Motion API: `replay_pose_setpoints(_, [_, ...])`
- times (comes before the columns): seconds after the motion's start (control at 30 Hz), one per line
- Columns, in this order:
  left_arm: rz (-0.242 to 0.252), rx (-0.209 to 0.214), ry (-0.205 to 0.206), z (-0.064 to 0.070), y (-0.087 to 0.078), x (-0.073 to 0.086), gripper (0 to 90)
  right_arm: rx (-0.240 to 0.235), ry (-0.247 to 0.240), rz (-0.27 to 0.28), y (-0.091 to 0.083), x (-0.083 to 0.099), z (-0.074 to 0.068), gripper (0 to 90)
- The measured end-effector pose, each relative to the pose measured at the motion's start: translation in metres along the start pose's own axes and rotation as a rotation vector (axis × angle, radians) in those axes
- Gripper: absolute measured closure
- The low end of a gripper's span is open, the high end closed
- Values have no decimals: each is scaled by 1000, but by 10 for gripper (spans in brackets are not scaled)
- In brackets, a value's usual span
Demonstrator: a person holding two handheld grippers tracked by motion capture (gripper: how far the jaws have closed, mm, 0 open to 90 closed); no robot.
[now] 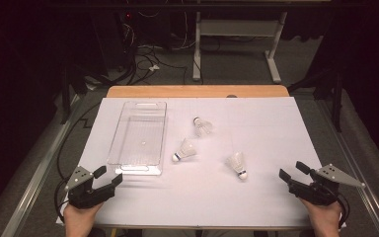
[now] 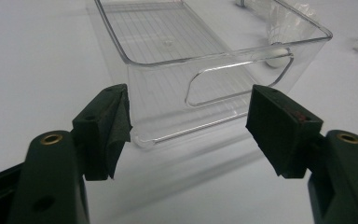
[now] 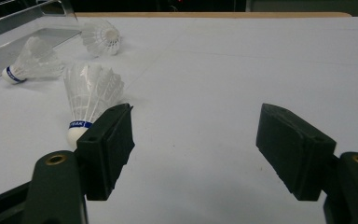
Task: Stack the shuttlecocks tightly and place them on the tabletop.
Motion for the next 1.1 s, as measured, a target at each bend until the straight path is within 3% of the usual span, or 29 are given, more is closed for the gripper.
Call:
replay_pose_setpoints(0.27, [0, 0, -13, 1, -1, 1, 315, -4, -6, -2, 0, 0, 0, 277])
replay_pose_setpoints(0.73, [-17, 7, -14, 6, 0, 0, 321, -6, -21, -52, 6, 4, 0, 275])
replay_pose_setpoints(1.1, [-48, 25, 2, 12, 4, -4, 330, -16, -7, -57, 6, 4, 1, 275])
Point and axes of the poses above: each handheld gripper's, and its own axes: y roughly forward along the jaws, x roughly out of its underside, z roughly to its right, the point moved 2 cm from there along y, roughly forward along the jaws, and after that the axes turned 12 degrees about x, right-handed, at the moved point
